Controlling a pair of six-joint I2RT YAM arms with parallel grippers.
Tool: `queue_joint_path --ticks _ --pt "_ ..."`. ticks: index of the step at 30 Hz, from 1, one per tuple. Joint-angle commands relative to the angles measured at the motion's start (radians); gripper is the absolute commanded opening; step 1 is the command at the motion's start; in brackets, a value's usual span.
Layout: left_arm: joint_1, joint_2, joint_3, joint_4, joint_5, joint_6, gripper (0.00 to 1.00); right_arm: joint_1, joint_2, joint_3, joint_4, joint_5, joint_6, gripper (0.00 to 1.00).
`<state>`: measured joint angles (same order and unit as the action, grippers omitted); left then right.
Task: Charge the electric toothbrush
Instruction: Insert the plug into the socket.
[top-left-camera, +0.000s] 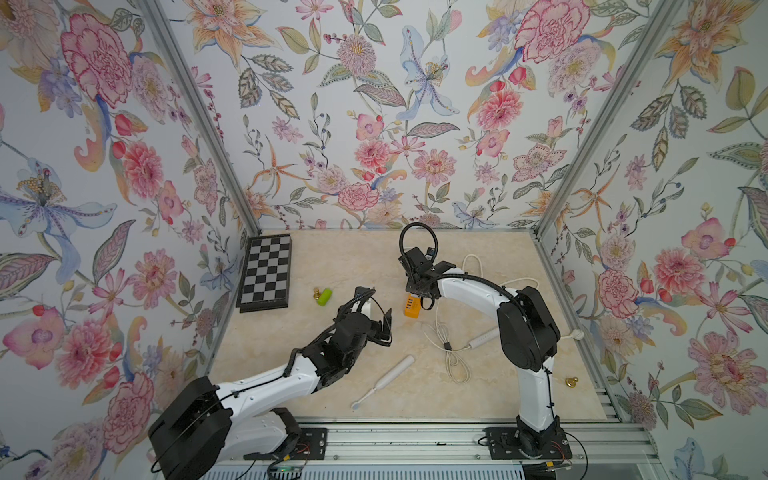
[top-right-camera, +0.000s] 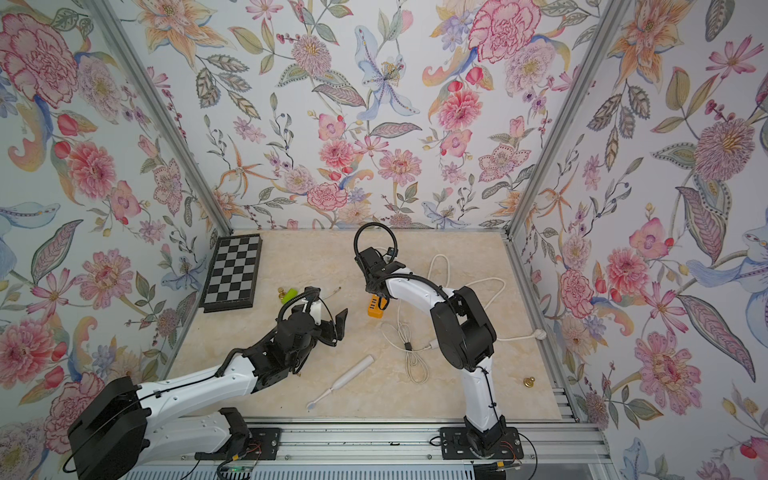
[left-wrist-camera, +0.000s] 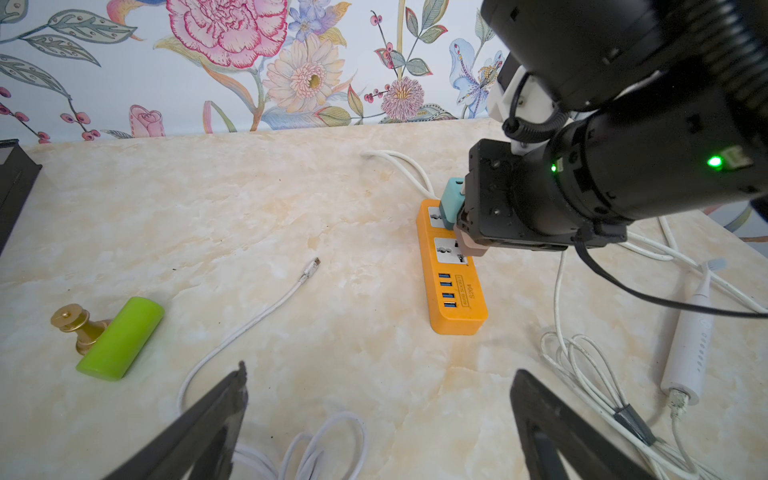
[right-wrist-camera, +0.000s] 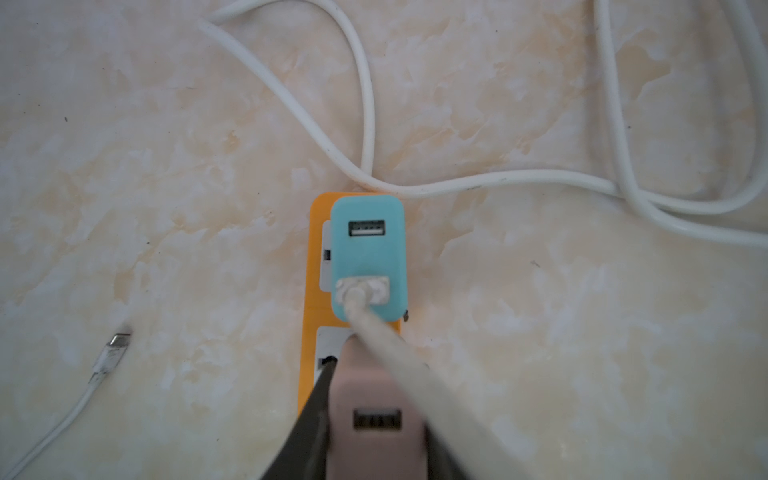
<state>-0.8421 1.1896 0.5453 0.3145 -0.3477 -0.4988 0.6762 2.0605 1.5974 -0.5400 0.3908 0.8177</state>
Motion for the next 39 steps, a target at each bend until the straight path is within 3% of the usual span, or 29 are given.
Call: queue_joint_path --ticks 1,14,25,34,39 --pt "0.014 -0.022 -0.017 -0.008 -0.005 -0.026 0.99 -0.006 0.03 0.032 -0.055 0.004 0.036 0.11" --pt "0.028 -0.049 -0.039 -0.019 0.004 -0.035 0.99 -0.013 0.101 0.081 -0.128 -0.016 0.074 0.13" --pt "0.045 -0.085 -0.091 -0.017 -0.004 -0.068 0.99 -0.021 0.051 0.017 -0.228 -0.05 -0.114 0.11" --pt "0.056 -0.077 -0.068 -0.013 -0.007 -0.076 0.99 0.011 0.13 0.021 -0.235 -0.071 -0.101 0.14" --pt "0.06 -0.085 -0.049 -0.056 -0.012 -0.072 0.99 0.007 0.1 -0.004 -0.202 -0.096 -0.115 0.31"
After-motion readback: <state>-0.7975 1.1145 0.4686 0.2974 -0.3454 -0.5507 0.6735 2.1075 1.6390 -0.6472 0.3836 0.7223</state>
